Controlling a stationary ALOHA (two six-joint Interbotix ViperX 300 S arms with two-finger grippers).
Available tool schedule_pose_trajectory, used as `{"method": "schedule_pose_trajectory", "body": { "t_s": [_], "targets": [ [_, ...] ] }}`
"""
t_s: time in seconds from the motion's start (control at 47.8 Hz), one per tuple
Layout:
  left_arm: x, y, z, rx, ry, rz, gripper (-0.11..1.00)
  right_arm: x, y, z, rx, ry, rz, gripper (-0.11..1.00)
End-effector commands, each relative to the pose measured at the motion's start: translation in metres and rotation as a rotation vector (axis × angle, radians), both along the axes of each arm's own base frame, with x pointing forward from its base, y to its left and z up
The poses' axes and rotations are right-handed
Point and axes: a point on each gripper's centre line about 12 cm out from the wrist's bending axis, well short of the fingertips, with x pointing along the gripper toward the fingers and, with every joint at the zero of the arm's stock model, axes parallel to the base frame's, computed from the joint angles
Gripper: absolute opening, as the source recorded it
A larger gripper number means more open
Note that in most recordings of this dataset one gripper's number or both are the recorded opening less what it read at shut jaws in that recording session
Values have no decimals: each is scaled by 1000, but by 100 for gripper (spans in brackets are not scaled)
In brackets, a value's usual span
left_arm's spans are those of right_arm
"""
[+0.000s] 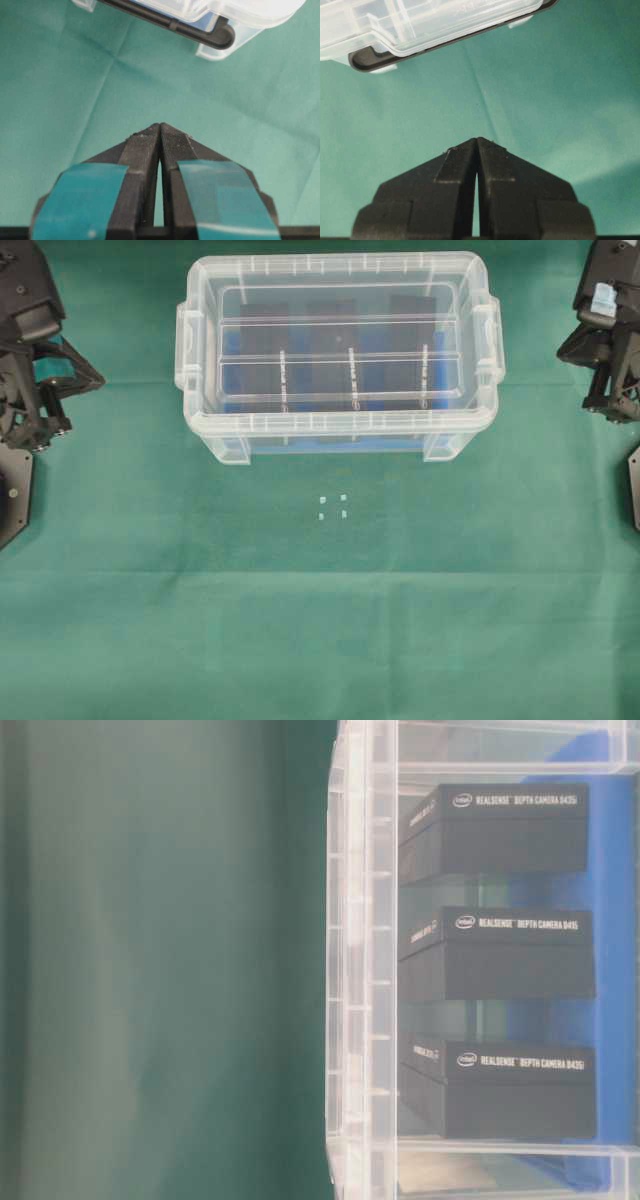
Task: Clamp the lid of the box with both arms, then lift and open it.
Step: 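Move left and right grippers over the lid's left and right edges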
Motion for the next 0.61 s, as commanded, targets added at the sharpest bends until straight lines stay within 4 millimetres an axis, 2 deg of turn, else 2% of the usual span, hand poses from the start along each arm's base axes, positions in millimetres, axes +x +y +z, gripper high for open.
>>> {"method": "schedule_pose_trajectory", "body": {
  "t_s": [0.0,0.209,0.377,0.586],
  "targets": [
    [8,5,5,9,-10,6,1,4,-4,3,-13,-6,-4,-1],
    [21,13,-16,9,16,8,1,13,-10,-19,-10,46,4,-1],
    [24,24,-40,10,45,33,1,17,-15,-36,-28,77,17,-1],
    [28,29,-51,5,65,41,1,19,-16,-39,-34,77,20,-1]
  ]
}}
